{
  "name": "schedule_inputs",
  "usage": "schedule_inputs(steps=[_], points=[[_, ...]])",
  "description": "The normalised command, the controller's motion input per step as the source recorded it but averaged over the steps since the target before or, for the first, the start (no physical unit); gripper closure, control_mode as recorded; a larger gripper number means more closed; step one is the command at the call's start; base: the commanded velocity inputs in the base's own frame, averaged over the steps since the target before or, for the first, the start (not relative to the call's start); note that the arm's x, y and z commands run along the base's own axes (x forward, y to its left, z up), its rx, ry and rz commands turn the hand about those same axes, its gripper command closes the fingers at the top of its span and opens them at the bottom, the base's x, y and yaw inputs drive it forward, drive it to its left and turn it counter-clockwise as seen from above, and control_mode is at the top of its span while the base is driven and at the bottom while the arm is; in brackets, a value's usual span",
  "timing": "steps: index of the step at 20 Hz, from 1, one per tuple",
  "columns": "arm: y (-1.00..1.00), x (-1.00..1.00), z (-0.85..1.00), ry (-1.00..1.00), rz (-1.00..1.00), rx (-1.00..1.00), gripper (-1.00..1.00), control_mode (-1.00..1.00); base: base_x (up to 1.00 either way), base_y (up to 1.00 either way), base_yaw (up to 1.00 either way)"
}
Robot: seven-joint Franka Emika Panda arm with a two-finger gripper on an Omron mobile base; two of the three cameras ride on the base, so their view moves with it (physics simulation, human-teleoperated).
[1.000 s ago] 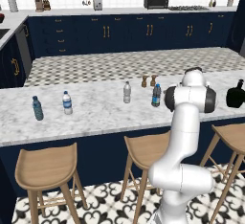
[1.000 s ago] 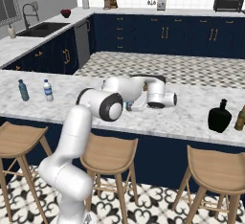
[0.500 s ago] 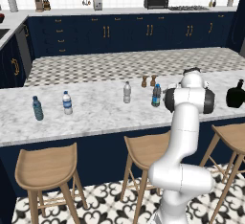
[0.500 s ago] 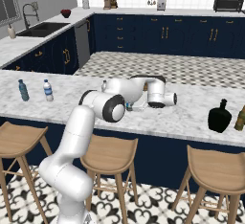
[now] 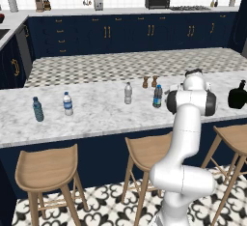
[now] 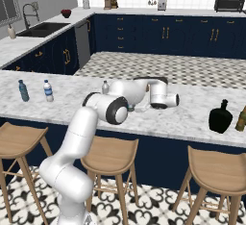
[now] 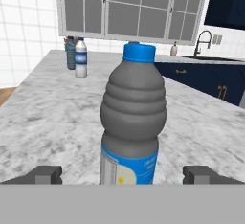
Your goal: Move the plastic bottles in the middle to the plastics group, and the glass bottles in the middle to the glass group.
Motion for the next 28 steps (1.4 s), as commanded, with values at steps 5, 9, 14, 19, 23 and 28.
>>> schedule_inputs(steps=[5,9,14,19,23,28], points=[[0.03,-0.07,0.00,0.00,0.00,0.00,-1.00,-1.00,0.00,0.00,0.00],[0.10,-0.05,0.00,0.00,0.00,0.00,-1.00,-1.00,0.00,0.00,0.00],[0.19,0.00,0.00,0.00,0.00,0.00,-1.00,-1.00,0.00,0.00,0.00],[0.13,0.00,-0.01,0.00,0.00,0.00,-1.00,-1.00,0.00,0.00,0.00],[0.01,0.03,-0.07,0.02,0.00,0.00,-1.00,-1.00,0.00,0.00,0.00],[0.02,0.09,-0.05,0.10,0.00,0.01,-1.00,-1.00,0.00,0.00,0.00]])
